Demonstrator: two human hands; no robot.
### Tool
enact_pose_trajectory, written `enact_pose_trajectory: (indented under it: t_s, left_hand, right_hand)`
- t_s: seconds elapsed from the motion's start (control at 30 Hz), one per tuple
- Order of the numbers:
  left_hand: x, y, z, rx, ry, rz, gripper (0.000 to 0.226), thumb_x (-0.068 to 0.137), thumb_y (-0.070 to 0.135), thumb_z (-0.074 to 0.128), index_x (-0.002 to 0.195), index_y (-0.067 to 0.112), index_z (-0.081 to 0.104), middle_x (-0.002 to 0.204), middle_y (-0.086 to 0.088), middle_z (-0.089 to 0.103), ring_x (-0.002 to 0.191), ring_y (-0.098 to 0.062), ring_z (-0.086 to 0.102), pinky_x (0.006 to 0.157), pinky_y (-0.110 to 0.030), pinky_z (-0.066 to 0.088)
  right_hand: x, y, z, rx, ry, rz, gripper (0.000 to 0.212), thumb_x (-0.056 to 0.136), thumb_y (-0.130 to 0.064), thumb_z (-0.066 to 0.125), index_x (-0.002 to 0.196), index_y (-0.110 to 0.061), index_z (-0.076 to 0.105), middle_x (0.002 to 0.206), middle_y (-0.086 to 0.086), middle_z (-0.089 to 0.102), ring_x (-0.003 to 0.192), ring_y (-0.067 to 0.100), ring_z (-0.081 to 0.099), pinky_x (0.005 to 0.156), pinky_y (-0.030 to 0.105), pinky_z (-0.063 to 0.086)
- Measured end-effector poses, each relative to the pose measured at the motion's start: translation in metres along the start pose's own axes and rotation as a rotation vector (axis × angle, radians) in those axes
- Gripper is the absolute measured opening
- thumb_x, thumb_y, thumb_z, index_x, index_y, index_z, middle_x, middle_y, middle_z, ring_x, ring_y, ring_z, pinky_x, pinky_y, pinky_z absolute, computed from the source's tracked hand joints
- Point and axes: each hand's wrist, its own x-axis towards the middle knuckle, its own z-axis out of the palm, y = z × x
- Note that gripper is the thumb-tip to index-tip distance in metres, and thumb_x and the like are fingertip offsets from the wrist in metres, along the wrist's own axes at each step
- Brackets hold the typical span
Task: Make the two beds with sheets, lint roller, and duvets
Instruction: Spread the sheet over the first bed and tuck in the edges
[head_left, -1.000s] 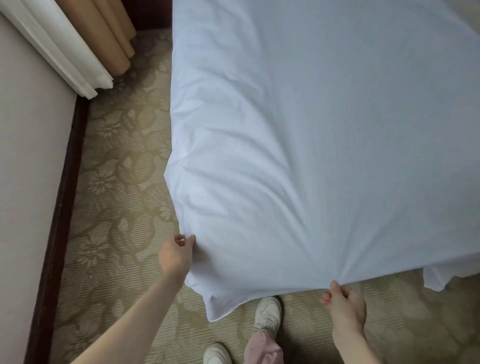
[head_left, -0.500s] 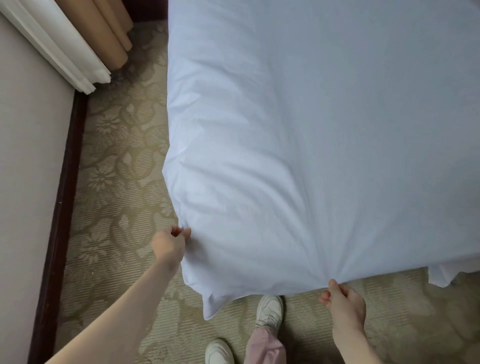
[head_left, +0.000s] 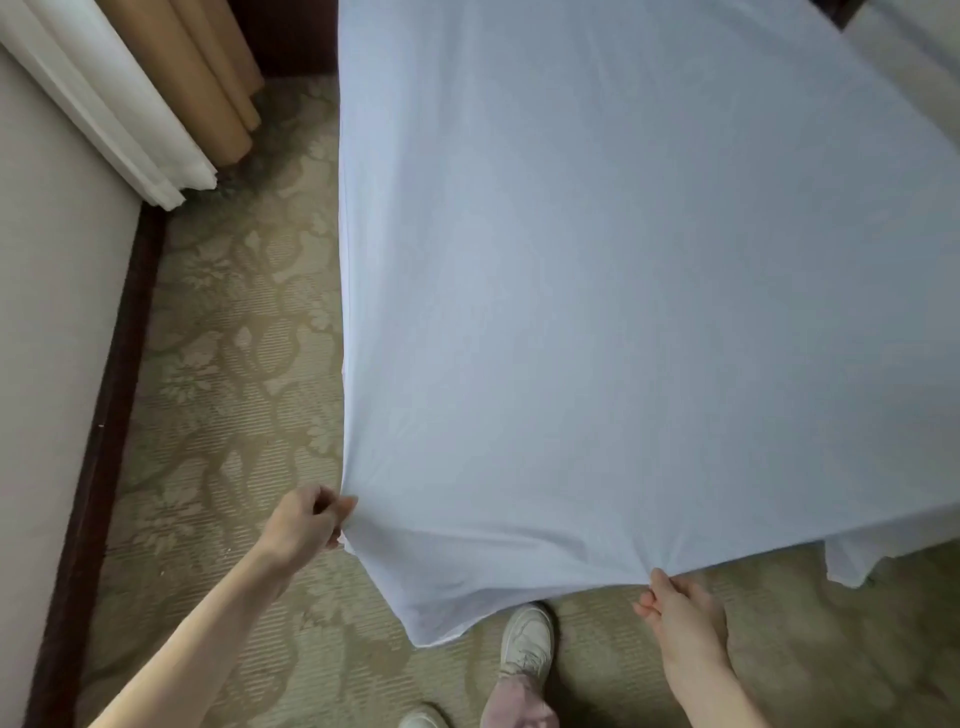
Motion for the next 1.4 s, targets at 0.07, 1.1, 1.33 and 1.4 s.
enact_pose_trajectory:
  t_s: [0.07, 1.1, 1.33, 1.4]
  left_hand:
    - [-0.002, -0.006, -0.007, 0.054, 0.0, 0.018, 0.026, 0.092, 0.014, 0.06, 0.07, 0.001, 0.055, 0.054, -0.005, 0.054, 0.053, -0.018, 0.05, 0.059, -0.032, 0.047]
    - [0.041, -0.031, 0.041, 0.189, 0.148, -0.112, 0.025, 0.085, 0.014, 0.067, 0.066, 0.002, 0.056, 0.061, -0.015, 0.061, 0.065, -0.031, 0.06, 0.069, -0.038, 0.046]
    - [-0.003, -0.028, 0.057, -0.175, 0.077, -0.196, 0.016, 0.087, 0.01, 0.066, 0.094, 0.0, 0.056, 0.085, -0.018, 0.064, 0.082, -0.031, 0.059, 0.063, -0.031, 0.045]
    - [-0.017, -0.034, 0.062, -0.22, 0.058, -0.206, 0.026, 0.08, 0.005, 0.073, 0.098, -0.002, 0.055, 0.092, -0.017, 0.061, 0.091, -0.029, 0.057, 0.062, -0.029, 0.041]
  right_hand:
    - [-0.004, 0.002, -0.005, 0.003, -0.015, -0.006, 0.016, 0.093, 0.002, 0.051, 0.078, 0.005, 0.05, 0.061, 0.012, 0.044, 0.056, 0.02, 0.043, 0.046, 0.025, 0.052]
    - [0.053, 0.044, 0.015, -0.113, 0.03, 0.047, 0.028, 0.082, 0.001, 0.064, 0.058, 0.001, 0.05, 0.04, 0.01, 0.053, 0.047, 0.025, 0.052, 0.073, 0.051, 0.053]
    - [0.043, 0.04, 0.025, 0.166, -0.092, 0.183, 0.019, 0.089, 0.001, 0.059, 0.073, -0.001, 0.049, 0.064, 0.012, 0.049, 0.053, 0.019, 0.043, 0.056, 0.028, 0.041]
    - [0.027, 0.044, 0.032, 0.155, -0.228, 0.243, 0.014, 0.087, 0.003, 0.061, 0.076, -0.002, 0.054, 0.066, 0.01, 0.048, 0.054, 0.018, 0.044, 0.055, 0.026, 0.036]
